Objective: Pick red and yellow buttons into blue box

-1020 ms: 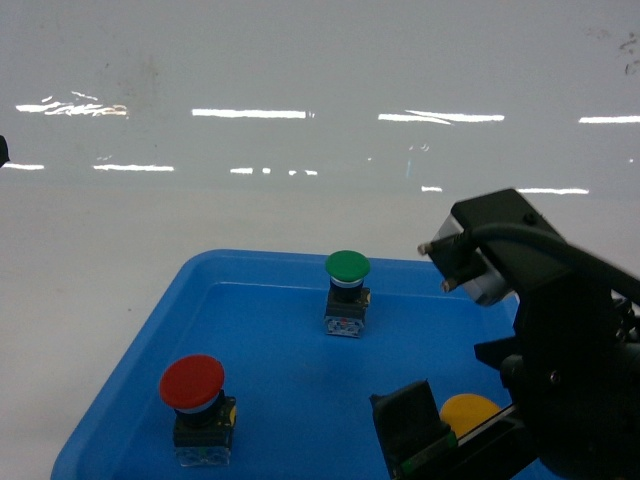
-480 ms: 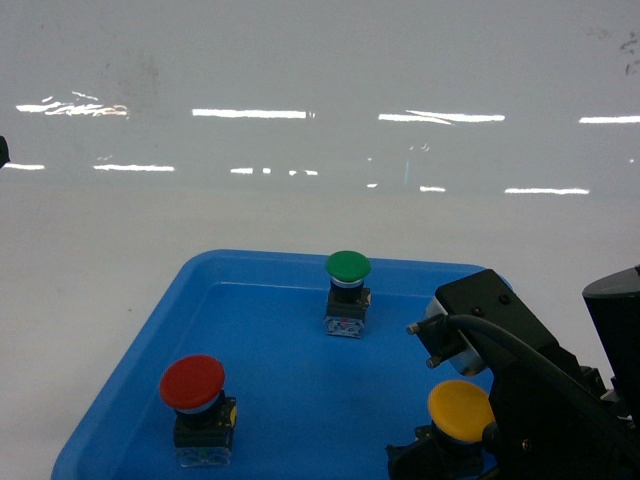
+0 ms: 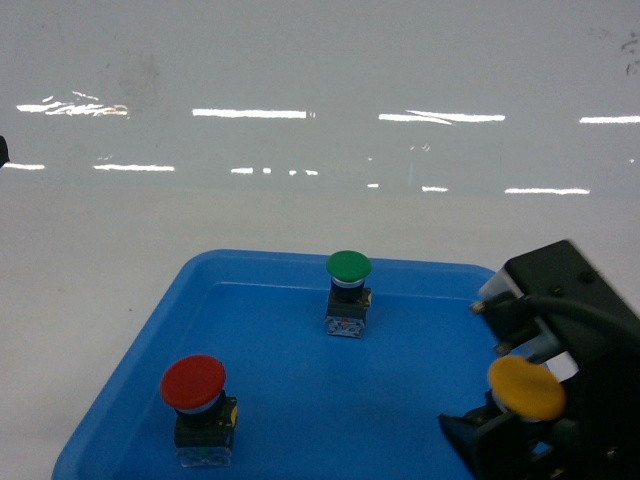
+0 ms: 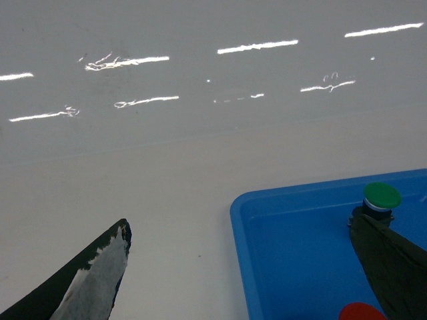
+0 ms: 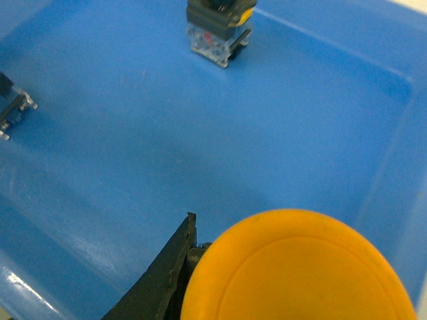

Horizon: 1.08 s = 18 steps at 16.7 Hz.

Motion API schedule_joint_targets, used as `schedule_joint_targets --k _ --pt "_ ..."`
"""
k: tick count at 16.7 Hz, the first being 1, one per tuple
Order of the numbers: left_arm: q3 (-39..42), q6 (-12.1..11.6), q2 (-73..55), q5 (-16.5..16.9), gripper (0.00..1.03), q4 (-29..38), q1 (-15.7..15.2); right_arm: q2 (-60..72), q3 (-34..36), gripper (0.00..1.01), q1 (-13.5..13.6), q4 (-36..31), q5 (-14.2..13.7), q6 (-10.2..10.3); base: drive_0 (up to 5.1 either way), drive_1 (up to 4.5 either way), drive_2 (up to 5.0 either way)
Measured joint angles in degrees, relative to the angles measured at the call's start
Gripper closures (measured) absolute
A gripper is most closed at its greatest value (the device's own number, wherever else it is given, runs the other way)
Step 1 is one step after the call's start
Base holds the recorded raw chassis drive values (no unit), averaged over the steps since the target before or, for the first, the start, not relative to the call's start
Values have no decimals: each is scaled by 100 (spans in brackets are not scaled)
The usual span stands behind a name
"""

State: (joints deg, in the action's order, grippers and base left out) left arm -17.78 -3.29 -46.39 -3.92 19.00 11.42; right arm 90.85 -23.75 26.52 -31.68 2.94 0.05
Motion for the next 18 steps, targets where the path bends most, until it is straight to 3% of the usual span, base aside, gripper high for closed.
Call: schedule_joint_targets --k 3,7,9,12,15,18 --pt "0 0 0 0 5 0 0 -1572 409 66 -459 -142 -212 -372 0 0 0" --pt "0 0 0 0 5 0 0 -3536 1003 66 -1154 214 -330 -553 0 0 0" --pt "0 0 0 0 5 0 0 -4959 1572 66 -1467 546 -627 -643 0 0 0" --pt "0 0 0 2 5 2 0 -6649 1971 66 -1532 1432 -1141 -601 0 0 0" --pt "0 -2 0 2 5 -2 0 -8161 2205 66 -1355 2715 -1633 -557 0 0 0" --pt "-2 35 109 -13 5 -400 79 -8282 2245 66 -1340 2715 -1733 -544 0 0 0"
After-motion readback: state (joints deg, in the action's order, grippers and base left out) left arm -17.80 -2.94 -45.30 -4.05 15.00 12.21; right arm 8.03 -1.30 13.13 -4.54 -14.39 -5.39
